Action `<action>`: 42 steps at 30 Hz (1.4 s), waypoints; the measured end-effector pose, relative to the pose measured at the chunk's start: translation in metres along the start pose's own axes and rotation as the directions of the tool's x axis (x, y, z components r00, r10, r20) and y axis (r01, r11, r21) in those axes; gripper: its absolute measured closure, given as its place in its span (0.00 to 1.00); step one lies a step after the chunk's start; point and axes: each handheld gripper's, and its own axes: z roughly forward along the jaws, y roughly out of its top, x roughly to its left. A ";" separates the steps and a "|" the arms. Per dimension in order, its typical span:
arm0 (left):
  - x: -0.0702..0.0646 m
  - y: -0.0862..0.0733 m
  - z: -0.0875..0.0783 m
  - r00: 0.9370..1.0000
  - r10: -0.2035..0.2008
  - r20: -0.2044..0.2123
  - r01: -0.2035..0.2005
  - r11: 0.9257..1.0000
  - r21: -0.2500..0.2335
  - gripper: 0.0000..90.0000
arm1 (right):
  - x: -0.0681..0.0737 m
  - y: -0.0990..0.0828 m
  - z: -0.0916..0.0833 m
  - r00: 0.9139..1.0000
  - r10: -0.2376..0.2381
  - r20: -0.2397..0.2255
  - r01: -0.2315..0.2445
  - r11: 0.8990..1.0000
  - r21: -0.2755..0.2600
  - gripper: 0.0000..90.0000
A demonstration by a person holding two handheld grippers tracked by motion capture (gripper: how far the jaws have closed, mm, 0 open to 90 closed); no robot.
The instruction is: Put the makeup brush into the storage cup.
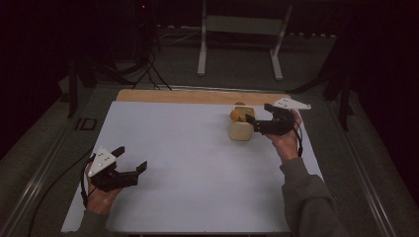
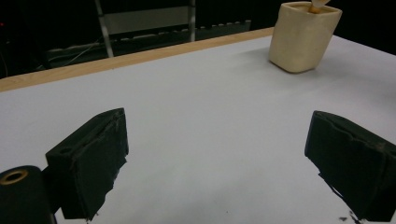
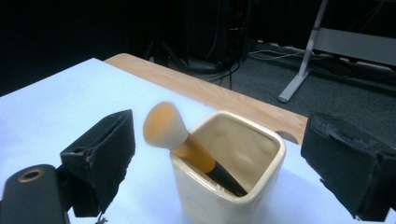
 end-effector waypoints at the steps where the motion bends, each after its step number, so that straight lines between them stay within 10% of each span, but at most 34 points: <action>1: 0.000 0.000 0.000 1.000 0.000 0.000 0.000 1.000 0.000 0.08 | 0.000 -0.001 0.000 1.000 -0.003 -0.001 0.003 1.000 0.000 0.11; 42: 0.009 0.001 -0.005 1.000 -0.006 -0.014 0.006 1.000 0.004 0.05 | -0.003 -0.060 -0.056 0.998 -0.005 -0.058 0.002 0.999 -0.051 0.11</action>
